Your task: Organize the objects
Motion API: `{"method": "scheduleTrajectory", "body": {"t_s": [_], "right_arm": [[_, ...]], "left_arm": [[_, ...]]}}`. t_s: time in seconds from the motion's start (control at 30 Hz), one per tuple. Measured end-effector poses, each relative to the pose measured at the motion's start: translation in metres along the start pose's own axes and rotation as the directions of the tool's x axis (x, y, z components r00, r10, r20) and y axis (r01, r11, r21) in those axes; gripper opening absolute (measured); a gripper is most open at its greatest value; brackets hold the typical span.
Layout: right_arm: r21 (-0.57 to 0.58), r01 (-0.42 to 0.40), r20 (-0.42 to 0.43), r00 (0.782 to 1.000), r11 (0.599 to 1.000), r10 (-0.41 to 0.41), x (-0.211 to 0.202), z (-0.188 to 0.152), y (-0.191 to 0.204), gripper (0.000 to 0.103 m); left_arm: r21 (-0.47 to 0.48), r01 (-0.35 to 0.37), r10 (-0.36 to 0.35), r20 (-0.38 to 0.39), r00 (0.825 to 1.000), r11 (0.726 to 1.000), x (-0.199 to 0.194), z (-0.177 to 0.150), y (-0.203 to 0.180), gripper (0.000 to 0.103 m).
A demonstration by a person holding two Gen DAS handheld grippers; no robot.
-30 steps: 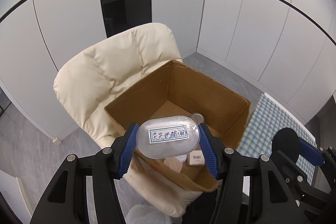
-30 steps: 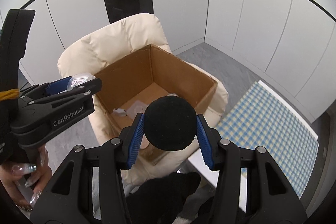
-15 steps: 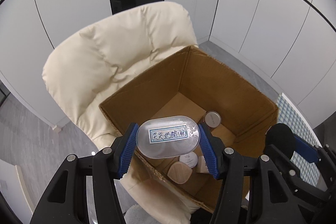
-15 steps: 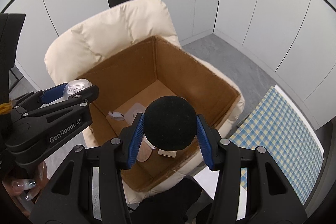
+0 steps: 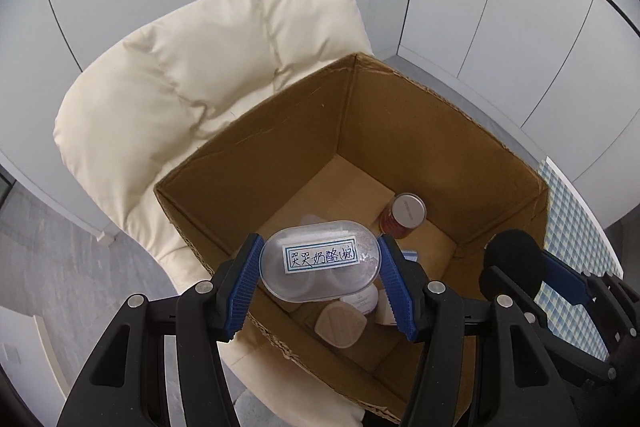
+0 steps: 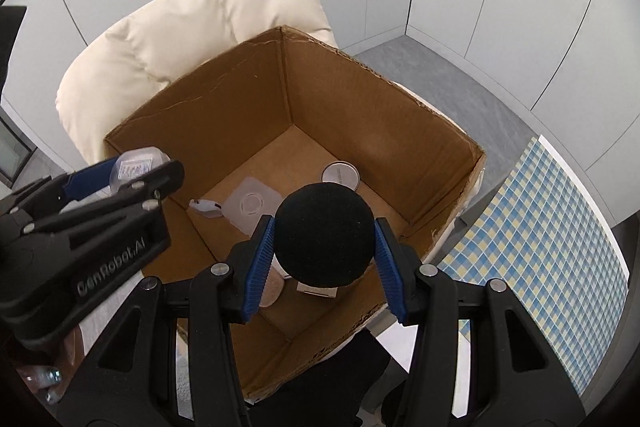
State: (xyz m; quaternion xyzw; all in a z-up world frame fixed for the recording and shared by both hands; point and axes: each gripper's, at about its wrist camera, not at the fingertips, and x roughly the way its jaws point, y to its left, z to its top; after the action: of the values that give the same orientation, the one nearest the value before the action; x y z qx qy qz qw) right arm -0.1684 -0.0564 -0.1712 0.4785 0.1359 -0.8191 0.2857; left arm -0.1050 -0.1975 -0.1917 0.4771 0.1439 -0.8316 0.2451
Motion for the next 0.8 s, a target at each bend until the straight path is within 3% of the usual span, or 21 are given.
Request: {"method": "scheduleTrajectory", "body": {"t_s": [0.27,0.3,0.33,0.4,0.47,0.8], "right_arm": [[-0.003,-0.012,0.002,1.000,1.000,0.012,0.010,0.002,0.002,0.053],[-0.006,-0.028,0.007,1.000,1.000,0.028,0.009,0.001,0.002,0.063],[-0.004,-0.033,0.002,0.999,0.999,0.033,0.009,0.001,0.002,0.084],[0.008,-0.043,0.003,0.999,0.999,0.043,0.008,0.001,0.001,0.099],[0.015,-0.036,0.019,0.999,0.999,0.036,0.004,0.000,-0.001,0.099],[0.040,-0.023,0.018,1.000,0.999,0.022,-0.009,-0.004,-0.010,0.099]], "left_arm": [[0.004,0.022,-0.022,0.001,1.000,1.000,0.001,0.000,-0.004,0.059],[-0.001,0.050,-0.050,0.005,0.999,0.999,0.000,0.000,-0.004,0.061],[-0.006,0.071,-0.071,0.006,0.997,0.997,-0.001,0.000,-0.004,0.064],[-0.032,0.104,-0.104,-0.004,0.995,0.994,-0.001,0.000,-0.001,0.090],[-0.054,0.115,-0.115,0.009,0.993,0.992,-0.004,-0.001,0.002,0.099],[-0.081,0.097,-0.096,0.014,0.995,0.992,-0.011,-0.001,0.004,0.099]]}}
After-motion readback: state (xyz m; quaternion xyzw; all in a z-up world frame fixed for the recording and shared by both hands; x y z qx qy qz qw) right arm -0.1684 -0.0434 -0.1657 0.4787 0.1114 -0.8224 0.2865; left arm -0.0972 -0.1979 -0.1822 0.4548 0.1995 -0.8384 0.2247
